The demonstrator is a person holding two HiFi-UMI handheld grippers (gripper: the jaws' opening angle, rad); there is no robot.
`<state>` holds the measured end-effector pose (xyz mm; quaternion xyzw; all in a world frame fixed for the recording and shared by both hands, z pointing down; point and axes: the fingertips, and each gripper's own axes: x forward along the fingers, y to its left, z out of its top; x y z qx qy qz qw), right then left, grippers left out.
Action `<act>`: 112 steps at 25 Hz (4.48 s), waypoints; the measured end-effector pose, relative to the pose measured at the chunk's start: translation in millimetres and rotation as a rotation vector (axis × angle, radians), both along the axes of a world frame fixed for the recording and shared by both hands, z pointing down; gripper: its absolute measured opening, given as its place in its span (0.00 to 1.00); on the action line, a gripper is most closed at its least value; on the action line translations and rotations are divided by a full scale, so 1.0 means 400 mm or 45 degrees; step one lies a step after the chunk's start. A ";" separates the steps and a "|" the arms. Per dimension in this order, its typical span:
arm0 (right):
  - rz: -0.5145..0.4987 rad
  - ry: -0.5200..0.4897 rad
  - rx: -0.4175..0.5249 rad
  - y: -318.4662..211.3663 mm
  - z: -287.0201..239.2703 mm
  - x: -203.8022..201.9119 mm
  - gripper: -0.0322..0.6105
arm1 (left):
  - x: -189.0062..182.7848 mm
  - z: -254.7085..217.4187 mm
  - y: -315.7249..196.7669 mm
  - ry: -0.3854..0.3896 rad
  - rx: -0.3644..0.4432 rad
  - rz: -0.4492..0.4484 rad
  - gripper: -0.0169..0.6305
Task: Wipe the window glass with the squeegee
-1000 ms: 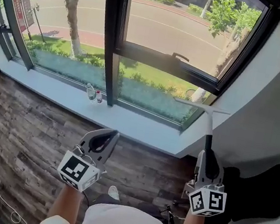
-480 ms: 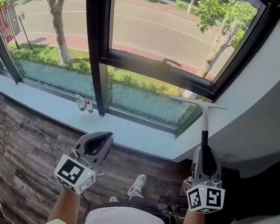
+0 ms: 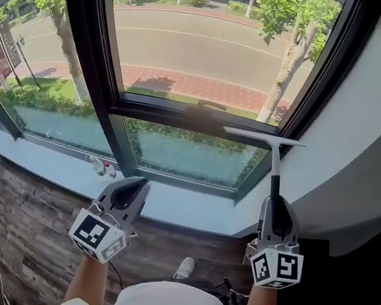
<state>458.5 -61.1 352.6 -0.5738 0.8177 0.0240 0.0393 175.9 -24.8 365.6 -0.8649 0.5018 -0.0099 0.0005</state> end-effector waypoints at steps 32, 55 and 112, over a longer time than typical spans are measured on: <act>0.272 0.061 0.467 -0.595 -0.510 -0.111 0.21 | -0.138 -0.010 -0.456 -0.014 0.027 0.280 0.05; 0.329 0.089 0.565 -0.843 -0.877 -0.063 0.21 | -0.146 0.001 -0.441 -0.018 0.012 0.227 0.05; 0.325 0.116 0.276 -0.831 -0.371 -0.037 0.21 | -0.106 -0.002 -0.400 -0.024 0.002 0.220 0.05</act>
